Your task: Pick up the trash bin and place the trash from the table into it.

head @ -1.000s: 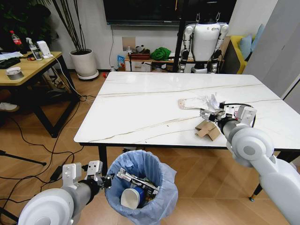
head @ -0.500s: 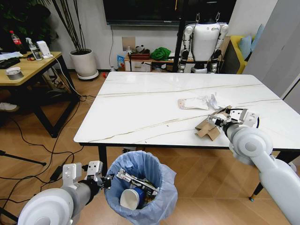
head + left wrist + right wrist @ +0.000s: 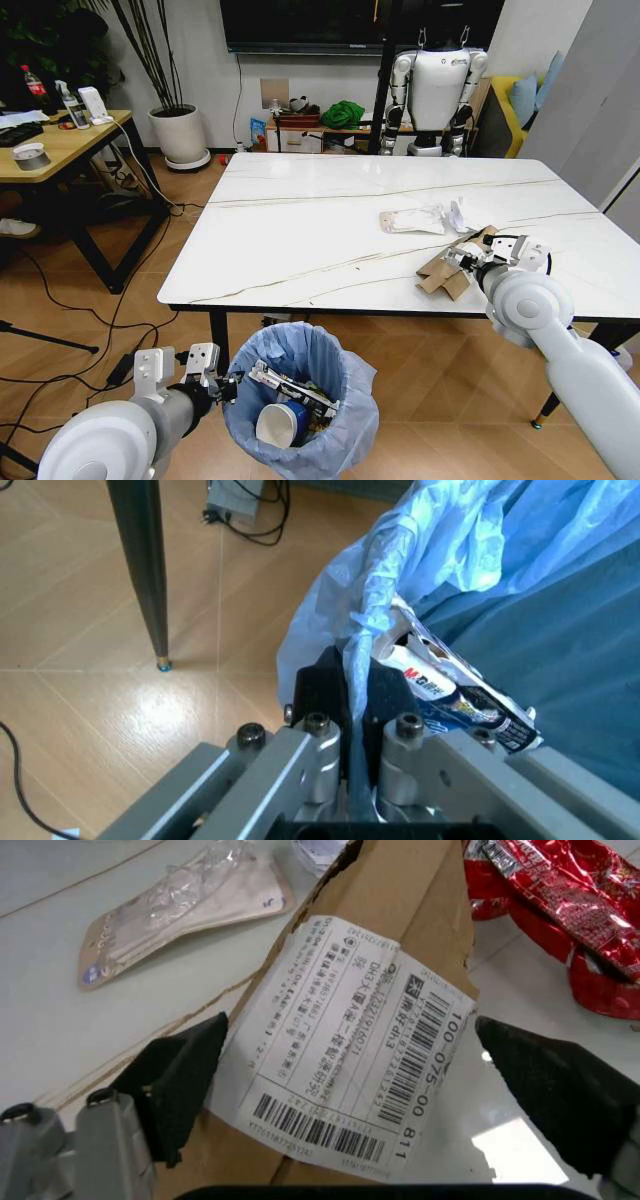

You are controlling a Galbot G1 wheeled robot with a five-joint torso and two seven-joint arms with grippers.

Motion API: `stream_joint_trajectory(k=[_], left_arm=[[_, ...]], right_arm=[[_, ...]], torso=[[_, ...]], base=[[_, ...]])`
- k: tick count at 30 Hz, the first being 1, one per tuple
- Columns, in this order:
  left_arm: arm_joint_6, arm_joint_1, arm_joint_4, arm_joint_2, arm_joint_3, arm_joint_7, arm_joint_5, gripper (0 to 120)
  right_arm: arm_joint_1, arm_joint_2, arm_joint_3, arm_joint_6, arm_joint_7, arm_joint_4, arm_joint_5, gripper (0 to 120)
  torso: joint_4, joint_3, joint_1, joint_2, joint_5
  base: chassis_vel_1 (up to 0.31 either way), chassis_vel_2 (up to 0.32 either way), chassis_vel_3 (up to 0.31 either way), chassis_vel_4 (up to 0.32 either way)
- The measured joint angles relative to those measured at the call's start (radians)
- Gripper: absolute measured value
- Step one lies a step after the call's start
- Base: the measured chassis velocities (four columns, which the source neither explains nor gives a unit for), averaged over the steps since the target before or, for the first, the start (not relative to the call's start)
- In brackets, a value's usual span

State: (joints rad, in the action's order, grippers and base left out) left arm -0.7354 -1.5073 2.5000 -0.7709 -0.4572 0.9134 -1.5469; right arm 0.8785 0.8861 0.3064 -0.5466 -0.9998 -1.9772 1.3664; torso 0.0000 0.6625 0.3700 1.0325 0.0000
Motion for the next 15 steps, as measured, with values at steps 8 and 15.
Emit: stream_joint_trajectory(k=[8, 15], left_arm=[[0.0, 0.004, 0.0, 0.002, -0.002, -0.002, -0.002, 0], [0.0, 0.004, 0.0, 0.003, -0.004, -0.002, -0.002, 0]], right_arm=[[0.001, 0.001, -0.002, 0.007, 0.01, -0.004, -0.009, 61], [0.004, 0.006, -0.014, 0.013, 0.027, 0.002, -0.032, 34]], torso=[[0.0, 0.0, 0.0, 0.0, -0.0002], [0.0, 0.0, 0.0, 0.0, -0.0002]], base=[[0.0, 0.0, 0.0, 0.0], [0.0, 0.0, 0.0, 0.0]])
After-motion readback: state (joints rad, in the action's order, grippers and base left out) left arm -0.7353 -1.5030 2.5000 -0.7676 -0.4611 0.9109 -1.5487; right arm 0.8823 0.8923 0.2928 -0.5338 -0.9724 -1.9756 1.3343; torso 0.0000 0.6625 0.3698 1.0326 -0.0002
